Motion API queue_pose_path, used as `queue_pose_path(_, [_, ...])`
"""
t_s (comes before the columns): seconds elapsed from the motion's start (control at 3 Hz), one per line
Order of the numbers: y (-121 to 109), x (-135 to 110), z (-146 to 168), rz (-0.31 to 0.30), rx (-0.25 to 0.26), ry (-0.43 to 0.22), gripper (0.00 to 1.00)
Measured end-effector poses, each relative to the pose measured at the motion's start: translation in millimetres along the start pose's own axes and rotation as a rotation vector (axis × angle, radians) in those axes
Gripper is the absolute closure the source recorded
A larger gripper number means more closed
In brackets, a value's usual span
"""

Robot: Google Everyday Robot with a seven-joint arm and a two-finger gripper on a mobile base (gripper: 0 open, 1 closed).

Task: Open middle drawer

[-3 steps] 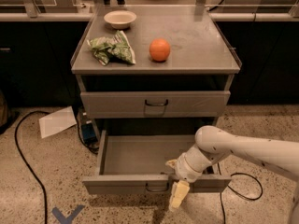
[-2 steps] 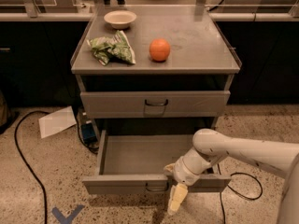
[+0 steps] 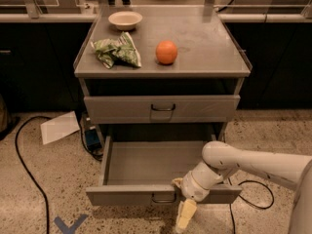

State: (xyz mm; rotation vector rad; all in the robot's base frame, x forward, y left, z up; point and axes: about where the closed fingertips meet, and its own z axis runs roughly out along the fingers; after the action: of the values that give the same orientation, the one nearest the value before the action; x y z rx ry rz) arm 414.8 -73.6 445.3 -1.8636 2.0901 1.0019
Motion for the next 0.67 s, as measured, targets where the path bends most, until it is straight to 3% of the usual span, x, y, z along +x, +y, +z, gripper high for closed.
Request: queue_pose_path(0.67, [11.9, 3.9, 1.9, 0.019, -0.026, -0.009, 0.0])
